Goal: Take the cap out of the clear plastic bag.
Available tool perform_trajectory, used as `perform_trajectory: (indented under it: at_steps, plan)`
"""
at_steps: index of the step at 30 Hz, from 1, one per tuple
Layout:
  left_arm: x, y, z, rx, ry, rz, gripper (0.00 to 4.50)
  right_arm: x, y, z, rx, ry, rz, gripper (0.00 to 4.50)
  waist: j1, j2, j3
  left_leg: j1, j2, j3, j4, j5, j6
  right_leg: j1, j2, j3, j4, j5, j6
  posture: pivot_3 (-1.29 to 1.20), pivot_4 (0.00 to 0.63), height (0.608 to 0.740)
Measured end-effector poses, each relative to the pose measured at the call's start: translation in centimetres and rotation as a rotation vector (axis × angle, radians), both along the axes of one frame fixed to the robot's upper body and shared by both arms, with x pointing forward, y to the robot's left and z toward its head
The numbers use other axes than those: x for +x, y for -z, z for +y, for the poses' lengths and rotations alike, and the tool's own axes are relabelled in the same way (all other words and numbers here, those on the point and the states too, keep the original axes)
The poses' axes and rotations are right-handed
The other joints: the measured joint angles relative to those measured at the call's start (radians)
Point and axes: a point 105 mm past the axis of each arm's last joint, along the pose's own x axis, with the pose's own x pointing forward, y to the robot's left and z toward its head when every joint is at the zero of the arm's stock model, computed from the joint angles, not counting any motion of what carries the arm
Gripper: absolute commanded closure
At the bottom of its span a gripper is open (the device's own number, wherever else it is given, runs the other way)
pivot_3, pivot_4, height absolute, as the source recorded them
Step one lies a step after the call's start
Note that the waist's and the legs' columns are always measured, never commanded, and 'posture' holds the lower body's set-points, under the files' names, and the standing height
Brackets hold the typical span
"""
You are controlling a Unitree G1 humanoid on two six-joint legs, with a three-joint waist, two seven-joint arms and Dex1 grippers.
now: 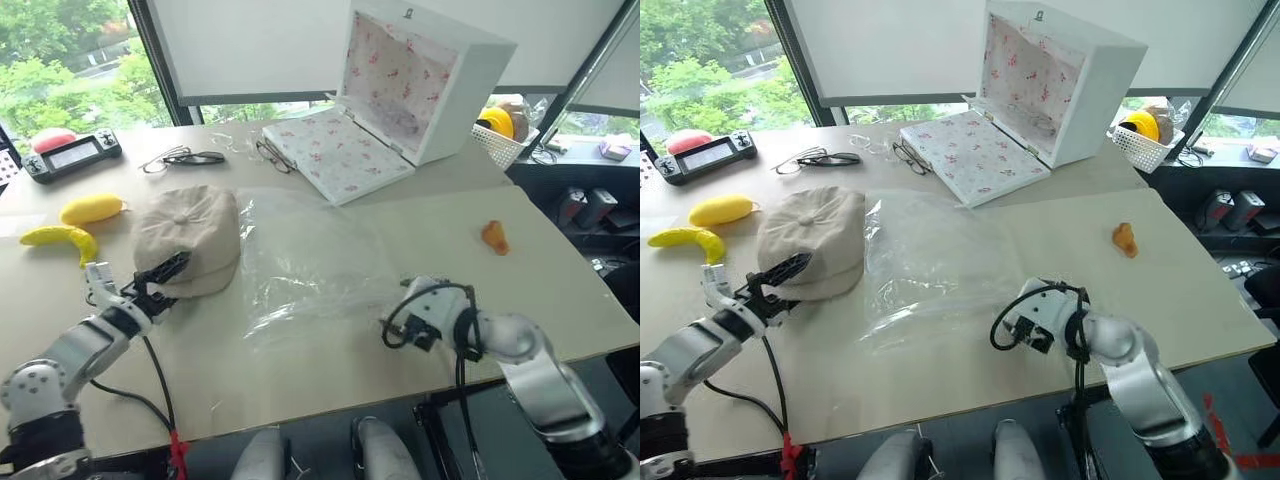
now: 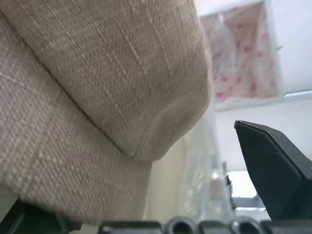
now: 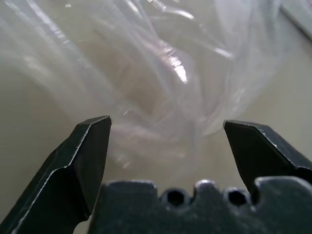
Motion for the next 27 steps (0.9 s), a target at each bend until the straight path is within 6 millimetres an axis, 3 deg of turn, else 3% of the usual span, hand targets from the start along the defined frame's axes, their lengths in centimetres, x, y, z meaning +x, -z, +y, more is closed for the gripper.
perform_trajectory:
  at_steps: [3, 6, 11, 14, 20, 23, 27]
  plan:
    - [-0.7, -0.2, 2.0, 0.182, 0.008, -0.007, 0.0, -1.6, -2.5, -1.0, 0.156, -0.008, 0.064, 0.02, 0.004, 0.0, 0.0, 0.0, 0.002, 0.0, 0.0, 0.0, 0.0, 0.0, 0.0, -0.001, 0.0, -0.001, -0.001, 0.0, 0.15, 0.74]
    - [-0.5, -1.5, 3.6, 0.339, -0.01, -0.059, 0.0, -1.8, -5.0, -2.6, 0.28, 0.039, 0.044, 0.02, 0.008, 0.0, 0.0, 0.0, 0.002, 0.002, -0.001, 0.0, 0.0, 0.001, -0.001, -0.002, -0.001, -0.002, 0.0, 0.0, 0.15, 0.74]
    - [1.1, -4.8, 4.9, 0.39, -0.088, -0.184, 0.0, 0.3, -8.2, -5.0, 0.475, 0.191, -0.074, 0.02, 0.011, 0.0, 0.001, -0.001, 0.003, 0.002, 0.0, 0.0, 0.0, 0.0, -0.001, -0.002, 0.0, -0.001, 0.0, 0.0, 0.15, 0.74]
    - [1.6, -6.3, 5.9, 0.432, -0.147, -0.231, 0.0, 1.4, -8.1, -6.6, 0.494, 0.305, -0.093, 0.02, 0.008, 0.0, 0.001, -0.002, 0.001, 0.002, -0.003, 0.0, 0.0, -0.002, -0.002, -0.002, 0.0, 0.002, -0.005, 0.0, 0.15, 0.74]
    - [0.9, -3.5, 7.1, 0.493, -0.142, -0.121, 0.0, 1.3, -6.7, -7.0, 0.516, 0.349, -0.03, 0.02, -0.001, 0.0, 0.001, -0.002, 0.002, 0.007, -0.006, -0.001, 0.0, -0.004, -0.001, -0.001, 0.0, 0.003, -0.007, 0.0, 0.15, 0.74]
    - [-1.9, -1.5, 7.3, 0.43, -0.064, -0.1, 0.0, 0.4, -6.3, -6.3, 0.468, 0.293, 0.006, 0.02, -0.009, 0.0, 0.001, 0.0, 0.004, 0.012, -0.007, -0.001, 0.002, -0.004, -0.001, 0.0, 0.0, -0.001, -0.001, 0.0, 0.15, 0.74]
    - [-4.0, 0.9, 8.9, 0.435, -0.072, -0.041, 0.0, 0.6, -6.4, -6.2, 0.473, 0.298, -0.005, 0.02, -0.002, 0.0, 0.002, 0.001, 0.005, 0.014, -0.007, -0.001, 0.002, -0.003, -0.001, 0.0, 0.0, -0.002, -0.001, 0.0, 0.15, 0.74]
